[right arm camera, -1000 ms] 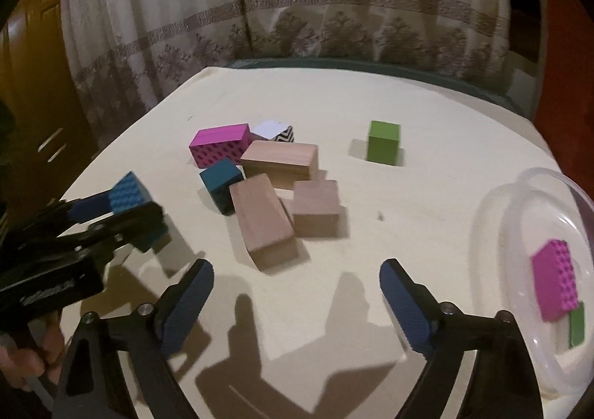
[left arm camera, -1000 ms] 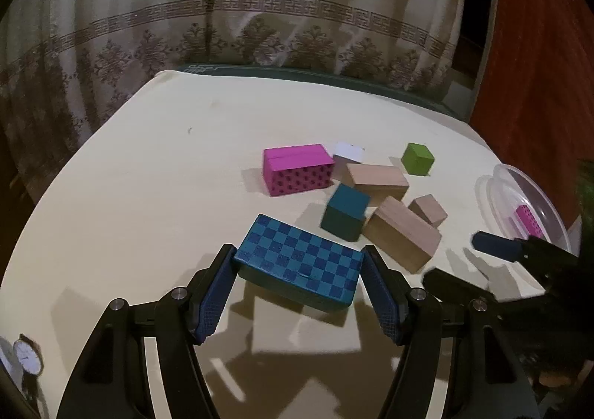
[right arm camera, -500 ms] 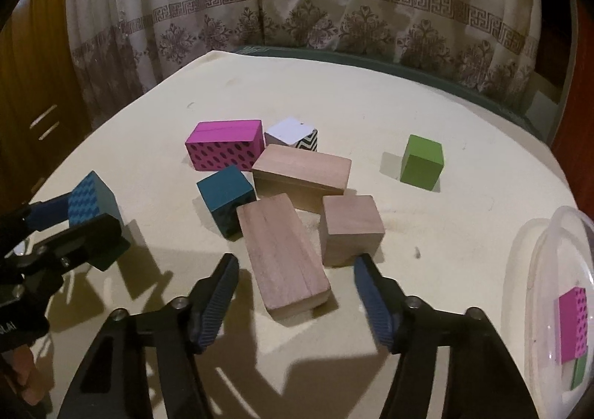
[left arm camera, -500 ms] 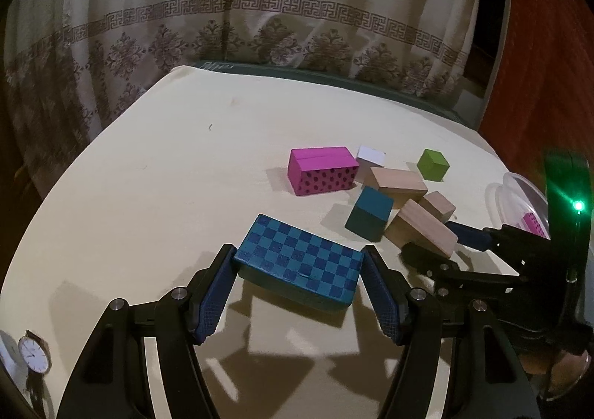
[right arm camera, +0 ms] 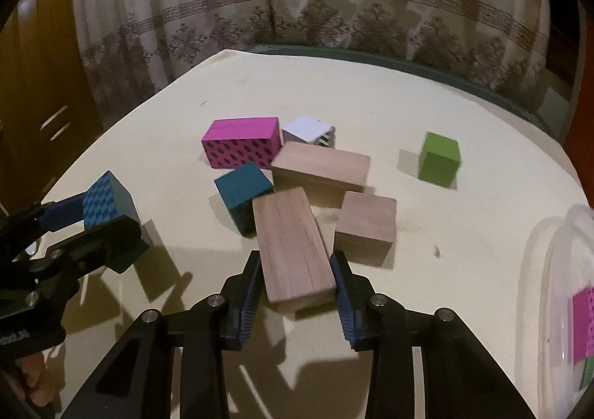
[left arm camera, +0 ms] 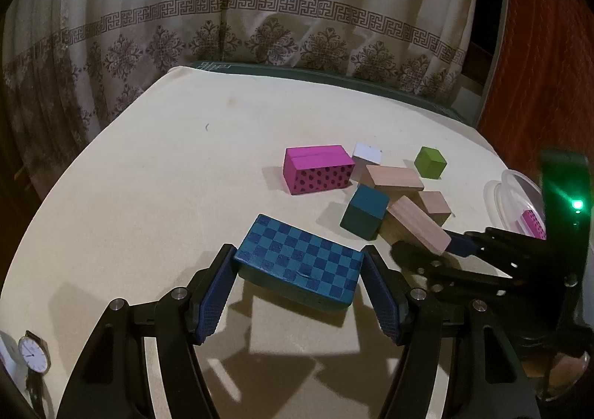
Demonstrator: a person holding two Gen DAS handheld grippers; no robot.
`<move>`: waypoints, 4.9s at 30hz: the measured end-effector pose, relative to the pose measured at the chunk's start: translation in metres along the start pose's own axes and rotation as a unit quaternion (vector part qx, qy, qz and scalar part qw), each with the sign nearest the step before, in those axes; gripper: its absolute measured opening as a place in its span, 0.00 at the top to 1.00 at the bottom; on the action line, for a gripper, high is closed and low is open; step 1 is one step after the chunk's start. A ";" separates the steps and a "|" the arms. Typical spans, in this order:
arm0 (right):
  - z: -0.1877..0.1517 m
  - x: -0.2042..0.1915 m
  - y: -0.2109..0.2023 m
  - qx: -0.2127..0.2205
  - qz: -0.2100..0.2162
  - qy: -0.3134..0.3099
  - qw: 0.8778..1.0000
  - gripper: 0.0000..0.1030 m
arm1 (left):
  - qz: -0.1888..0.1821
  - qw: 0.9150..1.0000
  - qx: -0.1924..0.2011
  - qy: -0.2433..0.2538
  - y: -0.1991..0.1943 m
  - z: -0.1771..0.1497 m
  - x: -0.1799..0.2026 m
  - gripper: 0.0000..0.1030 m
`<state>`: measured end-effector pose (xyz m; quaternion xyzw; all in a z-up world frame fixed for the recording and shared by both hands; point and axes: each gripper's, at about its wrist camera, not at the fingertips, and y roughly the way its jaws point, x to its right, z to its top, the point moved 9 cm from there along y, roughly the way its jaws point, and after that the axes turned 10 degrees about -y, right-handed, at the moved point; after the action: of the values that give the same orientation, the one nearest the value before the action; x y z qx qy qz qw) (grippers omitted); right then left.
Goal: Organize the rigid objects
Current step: 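Grasp the blue checkered brick with the left gripper while the right gripper grasps a wood brick, then carry the wood brick into the bowl with the right gripper while the left gripper holds the blue brick, then release the wood brick in the bowl with the right gripper while the left gripper drops the blue brick in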
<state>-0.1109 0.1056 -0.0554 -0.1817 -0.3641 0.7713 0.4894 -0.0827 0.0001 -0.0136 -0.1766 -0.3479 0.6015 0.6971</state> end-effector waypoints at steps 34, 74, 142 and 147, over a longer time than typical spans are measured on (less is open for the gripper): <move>-0.043 0.061 -0.097 0.079 -0.016 0.114 0.990 0.70 | -0.016 0.998 0.005 0.068 -0.014 -0.007 0.077 0.34; -0.139 0.243 -0.183 0.107 -0.203 0.259 0.938 0.66 | -0.075 0.984 -0.012 0.160 -0.010 -0.027 0.192 0.34; -0.150 0.276 -0.185 0.092 -0.261 0.273 0.921 0.43 | -0.135 0.963 -0.047 0.230 0.020 -0.045 0.279 0.26; -0.141 0.286 -0.177 0.083 -0.271 0.249 0.926 0.39 | -0.133 0.966 -0.048 0.218 0.018 -0.042 0.267 0.26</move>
<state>-0.0408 0.4587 0.0033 -0.2214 -0.2007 0.5662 0.7682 -0.0568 0.2678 0.0175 -0.2887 -0.2360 0.4335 0.8204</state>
